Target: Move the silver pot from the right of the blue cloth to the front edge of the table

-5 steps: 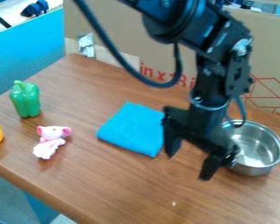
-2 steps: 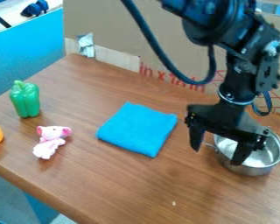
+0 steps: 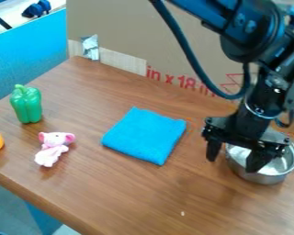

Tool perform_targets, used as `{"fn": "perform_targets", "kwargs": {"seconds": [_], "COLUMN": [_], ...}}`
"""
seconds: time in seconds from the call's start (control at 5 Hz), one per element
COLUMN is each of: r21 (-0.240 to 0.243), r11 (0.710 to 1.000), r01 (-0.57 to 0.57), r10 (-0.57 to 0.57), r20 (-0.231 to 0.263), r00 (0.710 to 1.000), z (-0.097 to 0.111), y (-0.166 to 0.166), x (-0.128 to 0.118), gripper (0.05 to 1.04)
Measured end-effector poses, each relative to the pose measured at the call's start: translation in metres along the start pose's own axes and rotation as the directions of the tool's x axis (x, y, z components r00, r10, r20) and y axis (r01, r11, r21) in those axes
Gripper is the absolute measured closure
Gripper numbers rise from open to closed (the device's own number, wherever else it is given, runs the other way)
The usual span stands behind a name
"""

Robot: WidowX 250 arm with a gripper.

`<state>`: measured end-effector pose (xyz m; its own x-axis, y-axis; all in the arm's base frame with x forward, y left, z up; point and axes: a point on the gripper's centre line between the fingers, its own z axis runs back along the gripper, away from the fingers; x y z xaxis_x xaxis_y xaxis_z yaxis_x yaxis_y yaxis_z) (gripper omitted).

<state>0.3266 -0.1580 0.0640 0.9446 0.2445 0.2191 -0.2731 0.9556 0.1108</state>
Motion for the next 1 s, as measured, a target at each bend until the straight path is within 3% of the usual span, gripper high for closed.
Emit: {"fn": "perform_targets", "kwargs": {"seconds": [0.2,0.4,1.0], "r21": [-0.008,-0.052,-0.116], "r11": [0.997,0.988,0.957], "r01": [-0.076,-0.148,-0.266], "r10": [0.076,0.149,0.265], "r20": [0.007,0.012,-0.022], "r00": [0.997,0.989,0.964], "z": [0.0,-0.003,-0.01], "y": [-0.003,-0.006,-0.003], "x": [0.003,0.007,0.016], "gripper": [0.078,0.078,0.078]}}
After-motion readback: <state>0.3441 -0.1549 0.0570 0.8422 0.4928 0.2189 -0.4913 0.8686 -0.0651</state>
